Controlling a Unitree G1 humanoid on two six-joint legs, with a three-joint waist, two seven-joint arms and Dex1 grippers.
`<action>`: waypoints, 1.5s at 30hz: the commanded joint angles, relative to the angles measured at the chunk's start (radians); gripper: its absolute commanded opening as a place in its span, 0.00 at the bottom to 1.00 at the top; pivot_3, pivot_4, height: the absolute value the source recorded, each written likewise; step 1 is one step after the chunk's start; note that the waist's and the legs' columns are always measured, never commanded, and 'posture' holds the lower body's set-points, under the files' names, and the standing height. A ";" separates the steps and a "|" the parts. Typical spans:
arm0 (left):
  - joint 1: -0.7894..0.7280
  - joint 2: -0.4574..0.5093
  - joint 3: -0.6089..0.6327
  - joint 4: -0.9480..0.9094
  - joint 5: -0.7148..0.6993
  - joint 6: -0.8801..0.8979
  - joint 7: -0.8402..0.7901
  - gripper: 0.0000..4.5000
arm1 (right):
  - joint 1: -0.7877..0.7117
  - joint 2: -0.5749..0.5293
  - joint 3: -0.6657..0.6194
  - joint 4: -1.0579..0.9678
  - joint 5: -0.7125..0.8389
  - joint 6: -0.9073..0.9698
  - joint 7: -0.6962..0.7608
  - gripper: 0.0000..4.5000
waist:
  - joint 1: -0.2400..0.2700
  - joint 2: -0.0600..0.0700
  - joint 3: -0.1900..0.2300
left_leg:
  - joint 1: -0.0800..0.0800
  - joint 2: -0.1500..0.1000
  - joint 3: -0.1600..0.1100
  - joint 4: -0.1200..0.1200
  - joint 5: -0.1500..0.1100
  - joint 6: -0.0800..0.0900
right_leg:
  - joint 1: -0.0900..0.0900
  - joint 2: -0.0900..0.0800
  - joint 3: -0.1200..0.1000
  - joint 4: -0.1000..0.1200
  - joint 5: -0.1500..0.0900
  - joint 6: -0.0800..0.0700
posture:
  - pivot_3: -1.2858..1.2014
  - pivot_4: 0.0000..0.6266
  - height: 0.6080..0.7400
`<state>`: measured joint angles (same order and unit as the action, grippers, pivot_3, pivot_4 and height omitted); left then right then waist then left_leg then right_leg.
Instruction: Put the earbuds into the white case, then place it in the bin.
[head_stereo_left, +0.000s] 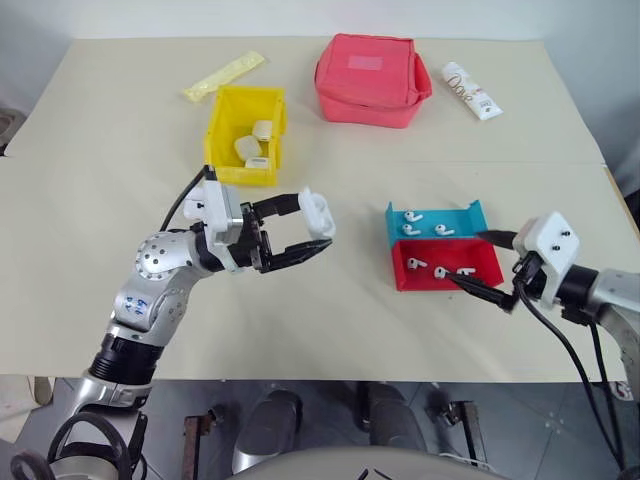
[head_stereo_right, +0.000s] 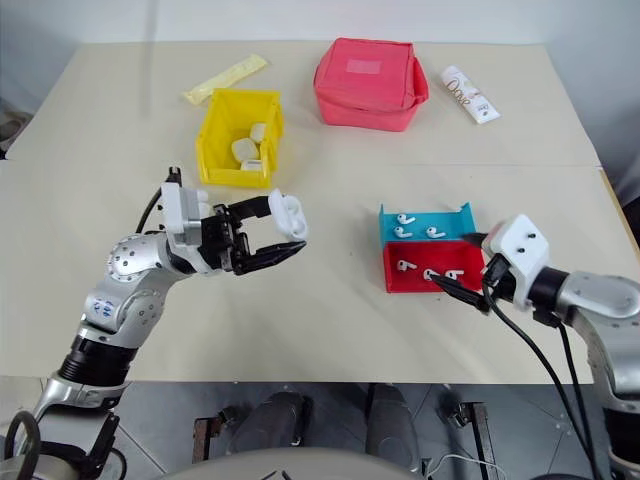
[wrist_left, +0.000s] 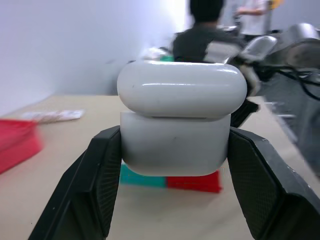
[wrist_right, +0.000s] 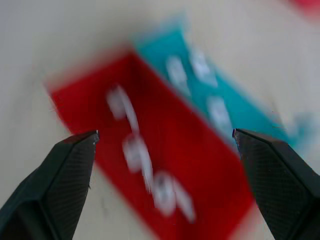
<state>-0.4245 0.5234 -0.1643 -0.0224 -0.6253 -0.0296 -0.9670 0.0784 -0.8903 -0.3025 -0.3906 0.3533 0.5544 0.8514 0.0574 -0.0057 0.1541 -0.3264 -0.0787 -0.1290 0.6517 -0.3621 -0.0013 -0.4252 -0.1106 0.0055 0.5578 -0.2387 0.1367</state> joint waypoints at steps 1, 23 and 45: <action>-0.041 -0.046 0.007 0.096 0.052 -0.083 -0.115 0.62 | 0.070 -0.001 -0.144 -0.112 0.024 0.136 -0.068 1.00 | -0.003 0.000 0.000 | 0.000 0.000 0.001 0.000 0.000 0.000 | 0.000 0.000 0.000 0.000 0.000 0.000 | 0.52 0.24 1.00; 0.017 -0.132 0.017 -0.018 0.158 0.057 -0.098 0.62 | 0.396 0.107 -0.465 -0.504 0.164 0.354 -0.099 0.80 | -0.003 -0.002 -0.001 | 0.003 0.003 -0.001 -0.001 -0.001 0.001 | 0.001 0.003 0.004 -0.001 0.001 0.002 | 0.52 0.24 1.00; 0.166 -0.119 0.030 -0.180 0.180 0.075 -0.032 0.62 | -0.371 -0.288 0.277 -0.237 0.248 0.676 -0.138 0.46 | -0.003 -0.003 -0.002 | -0.001 0.003 0.001 0.001 -0.002 0.002 | -0.001 0.002 0.001 -0.002 0.001 0.001 | 0.52 0.24 1.00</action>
<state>-0.2611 0.4059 -0.1393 -0.1553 -0.4456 0.0616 -1.0033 -0.2616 -1.1791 -0.0494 -0.6427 0.6235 1.2415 0.7222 0.0546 -0.0083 0.1525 -0.3278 -0.0755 -0.1282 0.6537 -0.3646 0.0007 -0.4265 -0.1083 0.0069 0.5556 -0.2375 0.1379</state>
